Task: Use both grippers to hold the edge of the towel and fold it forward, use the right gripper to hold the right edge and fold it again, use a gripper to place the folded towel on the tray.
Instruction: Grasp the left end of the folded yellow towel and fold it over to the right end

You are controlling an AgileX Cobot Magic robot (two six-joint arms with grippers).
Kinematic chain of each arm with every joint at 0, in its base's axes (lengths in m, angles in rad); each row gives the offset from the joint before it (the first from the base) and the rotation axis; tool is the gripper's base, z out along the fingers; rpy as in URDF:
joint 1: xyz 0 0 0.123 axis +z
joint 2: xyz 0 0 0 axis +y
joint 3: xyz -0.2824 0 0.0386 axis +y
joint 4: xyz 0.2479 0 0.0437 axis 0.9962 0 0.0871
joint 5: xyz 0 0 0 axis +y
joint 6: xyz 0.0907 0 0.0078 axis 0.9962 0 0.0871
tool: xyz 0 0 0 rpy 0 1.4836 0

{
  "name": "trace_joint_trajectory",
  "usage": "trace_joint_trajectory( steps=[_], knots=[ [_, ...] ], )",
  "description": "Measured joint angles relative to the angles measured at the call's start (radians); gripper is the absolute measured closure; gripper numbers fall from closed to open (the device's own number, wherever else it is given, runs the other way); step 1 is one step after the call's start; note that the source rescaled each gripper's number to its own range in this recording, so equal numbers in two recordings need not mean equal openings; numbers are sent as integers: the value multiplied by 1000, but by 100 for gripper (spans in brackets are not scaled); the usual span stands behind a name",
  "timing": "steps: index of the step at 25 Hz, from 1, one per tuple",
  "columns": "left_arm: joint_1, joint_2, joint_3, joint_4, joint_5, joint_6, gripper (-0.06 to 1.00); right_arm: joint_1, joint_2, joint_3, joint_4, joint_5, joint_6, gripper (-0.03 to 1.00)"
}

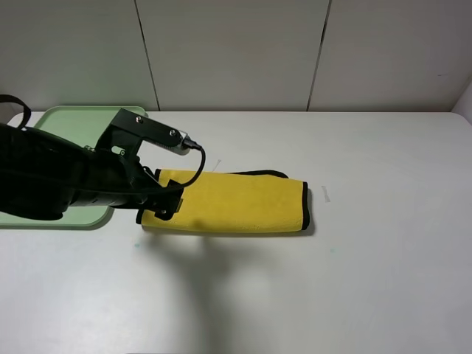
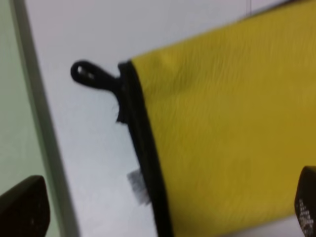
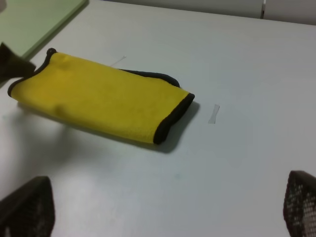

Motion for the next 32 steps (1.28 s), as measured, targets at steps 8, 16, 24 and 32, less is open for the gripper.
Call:
trace_joint_trajectory(
  steps=[8,16,24,32],
  knots=[
    [0,0,38,26,4,31,-6,0,0,0,0,0,0,-3],
    [64,0,38,266,287,-295,-5,0,0,0,0,0,0,-3],
    [189,0,14,518,457,-611,-3,0,0,0,0,0,0,-3],
    [324,0,-33,751,567,-870,1,0,0,0,0,0,0,-3]
  ],
)
